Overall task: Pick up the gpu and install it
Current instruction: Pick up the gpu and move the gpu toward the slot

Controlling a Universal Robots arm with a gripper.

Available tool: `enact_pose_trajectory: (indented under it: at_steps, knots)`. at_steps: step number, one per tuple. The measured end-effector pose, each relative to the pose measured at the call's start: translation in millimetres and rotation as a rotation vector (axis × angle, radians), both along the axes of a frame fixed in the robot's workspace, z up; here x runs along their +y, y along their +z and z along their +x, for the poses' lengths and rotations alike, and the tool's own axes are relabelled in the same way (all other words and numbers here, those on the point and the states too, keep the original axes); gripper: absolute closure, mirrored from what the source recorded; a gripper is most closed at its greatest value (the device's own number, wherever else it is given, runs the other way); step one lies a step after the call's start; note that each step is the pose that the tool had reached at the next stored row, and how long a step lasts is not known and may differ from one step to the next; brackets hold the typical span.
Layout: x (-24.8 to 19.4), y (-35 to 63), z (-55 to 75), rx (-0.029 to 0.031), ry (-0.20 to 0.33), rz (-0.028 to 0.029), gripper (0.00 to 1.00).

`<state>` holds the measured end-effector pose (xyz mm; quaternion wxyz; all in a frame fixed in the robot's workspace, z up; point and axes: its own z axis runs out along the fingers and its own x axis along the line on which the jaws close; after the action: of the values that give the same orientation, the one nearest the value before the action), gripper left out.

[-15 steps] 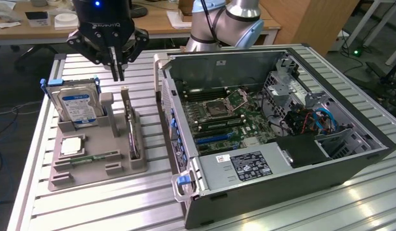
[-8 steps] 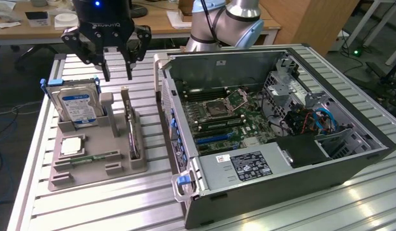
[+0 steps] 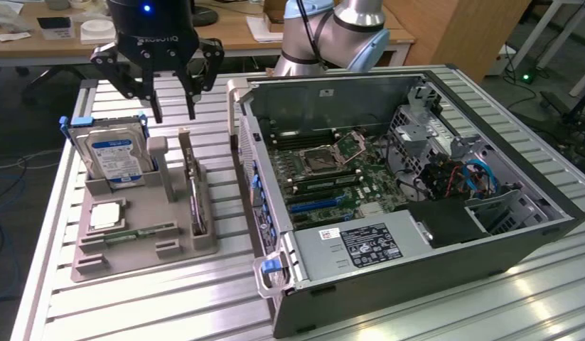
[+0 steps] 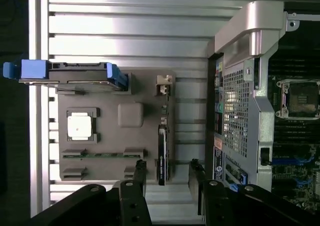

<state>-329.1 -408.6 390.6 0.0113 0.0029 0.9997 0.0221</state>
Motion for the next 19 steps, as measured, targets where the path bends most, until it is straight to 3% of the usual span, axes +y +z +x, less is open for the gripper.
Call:
enact_pose_trajectory:
  at_steps: [5,12,14,15,19]
  knots:
    - [-8.3,-2.5,0.0,-0.0001,0.002,-0.0032,0.53]
    - [-9.9,-5.8,0.0,0.0000,0.002,-0.0038,0.53]
    - [-9.9,-6.8,0.1,0.0001,0.002,-0.0051,0.51]
    - [-9.9,-7.5,0.1,0.0001,0.002,-0.0051,0.45]
    - [-9.8,-12.6,1.0,0.0007,0.006,-0.0059,0.45]
